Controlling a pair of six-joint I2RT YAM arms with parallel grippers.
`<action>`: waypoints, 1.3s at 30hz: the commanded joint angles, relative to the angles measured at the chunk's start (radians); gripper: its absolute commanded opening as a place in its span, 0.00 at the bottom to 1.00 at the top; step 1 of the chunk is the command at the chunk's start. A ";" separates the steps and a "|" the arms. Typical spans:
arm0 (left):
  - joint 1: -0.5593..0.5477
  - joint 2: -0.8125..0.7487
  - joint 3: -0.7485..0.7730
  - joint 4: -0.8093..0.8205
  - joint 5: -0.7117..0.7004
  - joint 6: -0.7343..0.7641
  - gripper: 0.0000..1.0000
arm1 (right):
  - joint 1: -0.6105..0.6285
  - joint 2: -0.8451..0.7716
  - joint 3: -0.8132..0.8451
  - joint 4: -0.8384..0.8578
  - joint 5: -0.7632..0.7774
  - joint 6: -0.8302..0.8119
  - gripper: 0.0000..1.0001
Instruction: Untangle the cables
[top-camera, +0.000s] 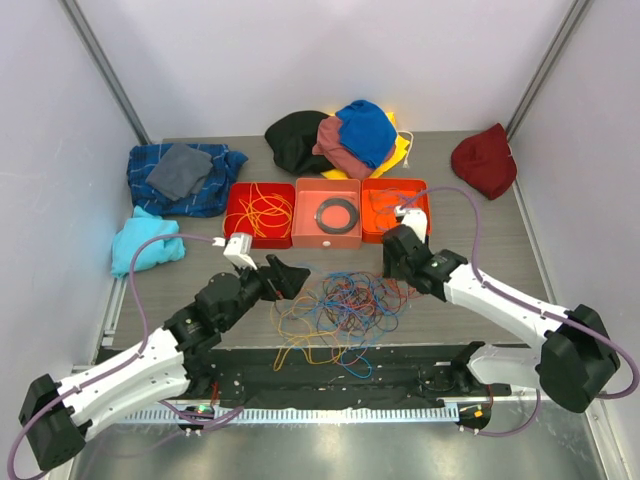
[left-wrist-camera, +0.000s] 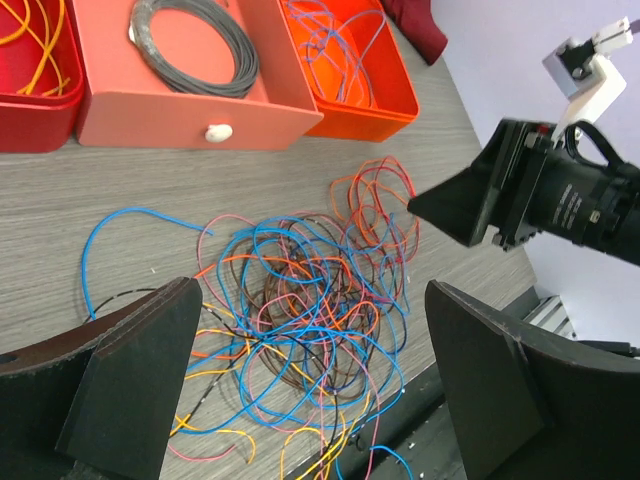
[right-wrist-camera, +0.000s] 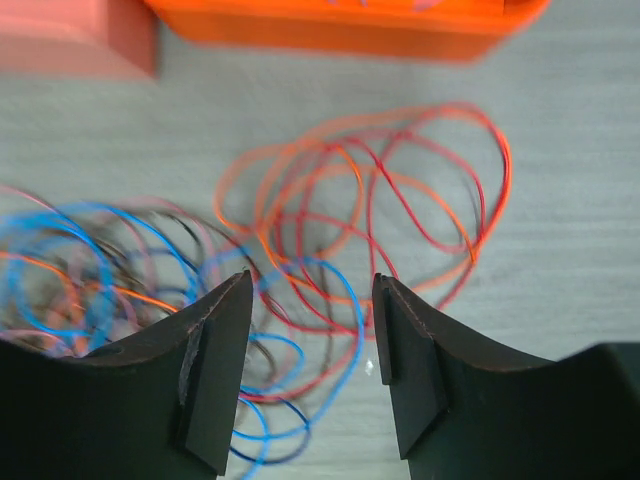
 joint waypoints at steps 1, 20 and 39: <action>0.000 0.041 0.012 0.075 0.035 -0.010 1.00 | 0.030 -0.031 -0.040 0.006 0.042 0.070 0.58; 0.000 0.063 0.011 0.066 0.037 -0.023 1.00 | 0.056 0.161 -0.095 0.102 0.102 0.078 0.54; 0.000 0.024 0.005 0.043 0.020 -0.010 1.00 | 0.093 -0.006 0.061 -0.043 0.191 0.076 0.01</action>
